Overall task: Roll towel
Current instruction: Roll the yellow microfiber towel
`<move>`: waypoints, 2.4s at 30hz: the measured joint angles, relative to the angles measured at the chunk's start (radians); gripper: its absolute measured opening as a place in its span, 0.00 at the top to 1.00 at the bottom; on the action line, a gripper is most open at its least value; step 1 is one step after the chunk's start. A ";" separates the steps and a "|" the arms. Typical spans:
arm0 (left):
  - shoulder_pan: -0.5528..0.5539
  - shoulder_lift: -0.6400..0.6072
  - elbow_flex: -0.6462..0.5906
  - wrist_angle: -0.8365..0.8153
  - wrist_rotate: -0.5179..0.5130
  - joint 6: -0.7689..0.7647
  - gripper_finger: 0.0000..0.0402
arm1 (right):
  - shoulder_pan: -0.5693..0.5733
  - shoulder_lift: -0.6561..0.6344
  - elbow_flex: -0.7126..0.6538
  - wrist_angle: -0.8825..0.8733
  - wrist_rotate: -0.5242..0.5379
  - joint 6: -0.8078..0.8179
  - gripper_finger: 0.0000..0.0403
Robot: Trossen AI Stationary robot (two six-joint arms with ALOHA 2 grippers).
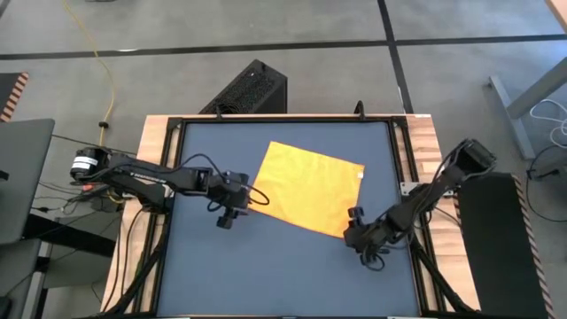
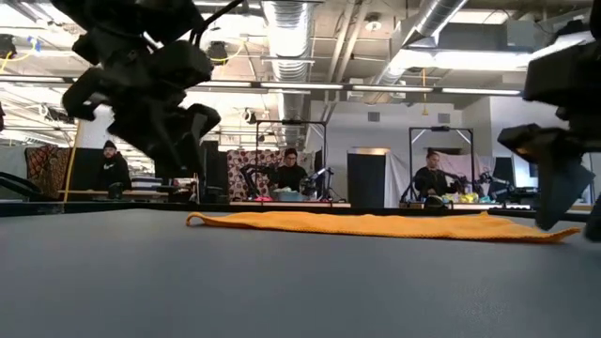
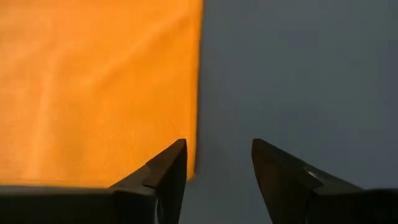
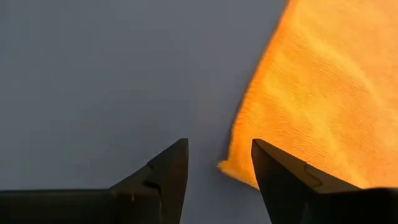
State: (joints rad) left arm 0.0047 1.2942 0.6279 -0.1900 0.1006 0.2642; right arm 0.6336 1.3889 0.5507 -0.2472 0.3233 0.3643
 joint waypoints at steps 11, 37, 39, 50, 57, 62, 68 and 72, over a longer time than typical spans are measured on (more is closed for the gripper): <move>-0.016 0.000 -0.081 0.110 -0.160 0.078 0.57 | 0.015 0.070 0.002 0.047 0.053 0.075 0.54; -0.019 0.239 -0.066 0.217 -0.166 0.015 0.85 | 0.015 0.063 0.001 0.014 0.045 0.082 0.56; -0.019 0.240 -0.066 0.206 -0.161 0.027 0.94 | 0.015 0.063 0.001 0.006 0.045 0.091 0.56; -0.017 0.241 -0.066 0.200 -0.132 -0.029 1.00 | 0.008 0.062 0.001 -0.005 0.037 0.135 0.69; -0.018 0.241 -0.067 0.197 0.084 -0.151 1.00 | -0.039 -0.005 0.005 -0.038 -0.030 0.157 0.96; -0.048 0.222 -0.067 0.199 0.224 -0.222 1.00 | -0.096 -0.090 0.017 -0.007 -0.158 0.128 0.94; -0.111 0.117 -0.069 0.206 0.418 -0.448 1.00 | -0.152 -0.197 0.017 0.015 -0.427 0.223 0.97; -0.150 0.009 -0.069 0.208 0.442 -0.573 1.00 | -0.160 -0.262 0.017 0.079 -0.513 0.299 0.97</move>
State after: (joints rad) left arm -0.1456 1.3032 0.5591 0.0182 0.5425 -0.3084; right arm 0.4740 1.1266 0.5674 -0.1684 -0.1897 0.6637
